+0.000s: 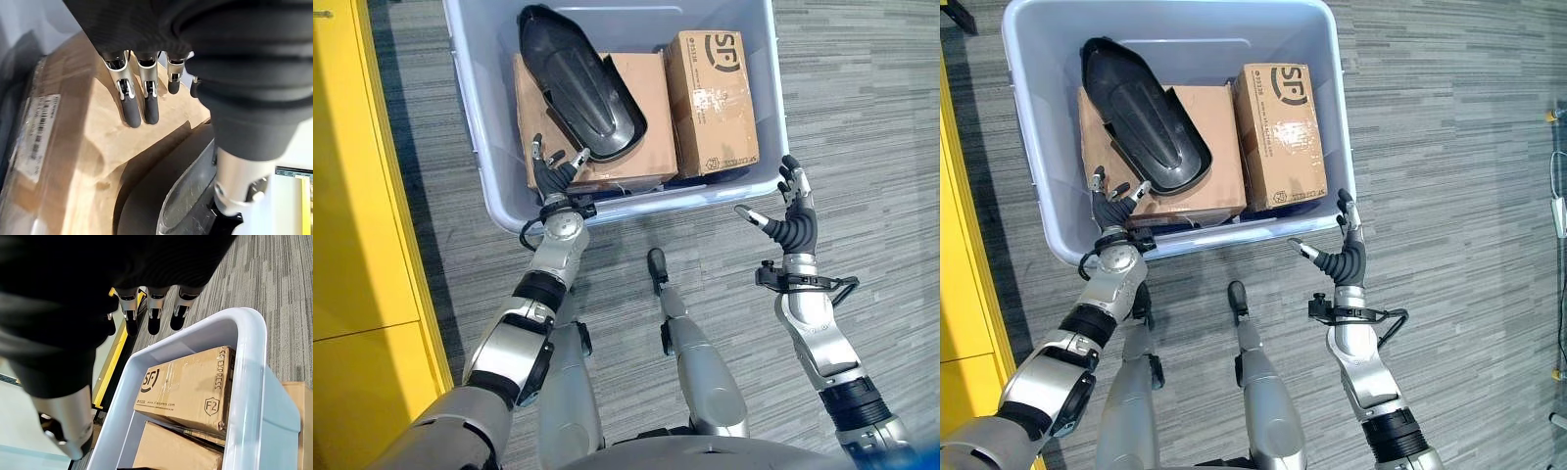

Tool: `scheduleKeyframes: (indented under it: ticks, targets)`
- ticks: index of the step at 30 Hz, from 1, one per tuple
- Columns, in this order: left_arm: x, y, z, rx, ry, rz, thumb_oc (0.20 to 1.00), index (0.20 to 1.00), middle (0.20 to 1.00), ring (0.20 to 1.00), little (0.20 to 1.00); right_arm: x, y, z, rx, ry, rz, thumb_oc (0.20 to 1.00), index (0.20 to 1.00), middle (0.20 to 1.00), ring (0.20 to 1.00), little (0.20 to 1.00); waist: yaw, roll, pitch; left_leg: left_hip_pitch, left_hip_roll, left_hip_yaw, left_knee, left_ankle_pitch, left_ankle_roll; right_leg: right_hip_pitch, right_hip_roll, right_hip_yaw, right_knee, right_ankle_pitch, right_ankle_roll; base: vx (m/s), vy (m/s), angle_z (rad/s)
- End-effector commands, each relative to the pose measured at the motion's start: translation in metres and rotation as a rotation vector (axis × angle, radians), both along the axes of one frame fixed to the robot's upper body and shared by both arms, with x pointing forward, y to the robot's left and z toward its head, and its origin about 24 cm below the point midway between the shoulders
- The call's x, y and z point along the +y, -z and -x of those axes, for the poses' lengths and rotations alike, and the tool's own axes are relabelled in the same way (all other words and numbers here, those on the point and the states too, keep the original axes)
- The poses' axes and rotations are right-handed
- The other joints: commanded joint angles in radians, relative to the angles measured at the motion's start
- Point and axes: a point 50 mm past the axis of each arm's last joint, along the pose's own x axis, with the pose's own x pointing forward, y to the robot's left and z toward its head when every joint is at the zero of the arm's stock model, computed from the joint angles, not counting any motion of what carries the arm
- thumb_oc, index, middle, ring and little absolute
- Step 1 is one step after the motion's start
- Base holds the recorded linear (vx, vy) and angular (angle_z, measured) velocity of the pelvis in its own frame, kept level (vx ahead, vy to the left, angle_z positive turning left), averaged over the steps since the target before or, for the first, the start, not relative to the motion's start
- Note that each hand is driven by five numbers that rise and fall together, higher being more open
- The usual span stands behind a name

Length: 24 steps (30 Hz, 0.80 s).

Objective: Move parts from the plastic box to the shelf.

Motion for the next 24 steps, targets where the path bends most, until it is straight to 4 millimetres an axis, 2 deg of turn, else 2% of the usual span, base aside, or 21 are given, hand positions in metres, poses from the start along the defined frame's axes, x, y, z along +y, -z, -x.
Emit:
scheduleKeyframes:
  ticks: [1,7,13,24]
  targets:
    - [0.003,-0.023,-0.002,-0.117,-0.027,0.056,1.0,1.0,1.0,1.0,1.0,-0.016,-0.019,0.002,-0.086,0.069,-0.029,1.0,1.0,1.0,1.0,1.0,-0.017,0.024,0.01,0.011,0.013,-0.017,0.069,-0.084,-0.013,0.065,-0.091,-0.068,0.067,-0.068,0.051,0.0,0.0,0.0]
    - [-0.003,-0.035,0.005,-0.192,-0.01,0.058,1.0,1.0,1.0,1.0,1.0,-0.017,-0.02,0.002,-0.09,0.085,-0.015,1.0,1.0,1.0,1.0,1.0,-0.004,0.031,0.011,0.027,0.011,-0.018,0.068,-0.085,-0.012,0.078,-0.092,-0.071,0.068,-0.073,0.049,0.0,0.0,0.0]
    - [-0.004,-0.036,0.014,-0.236,0.013,0.076,1.0,1.0,1.0,1.0,1.0,-0.016,-0.025,0.001,-0.113,0.097,0.011,1.0,1.0,1.0,1.0,1.0,0.009,0.042,0.007,0.049,0.008,-0.016,0.06,-0.086,-0.011,0.096,-0.094,-0.072,0.069,-0.08,0.047,0.0,0.0,0.0]
    - [-0.011,-0.038,0.024,-0.282,0.118,0.06,1.0,1.0,1.0,1.0,1.0,-0.004,-0.051,-0.019,-0.193,0.015,0.158,1.0,1.0,1.0,1.0,1.0,0.045,0.064,-0.018,0.083,-0.003,-0.024,0.047,-0.083,-0.008,0.126,-0.103,-0.08,0.071,-0.086,0.046,0.0,-0.003,0.01]
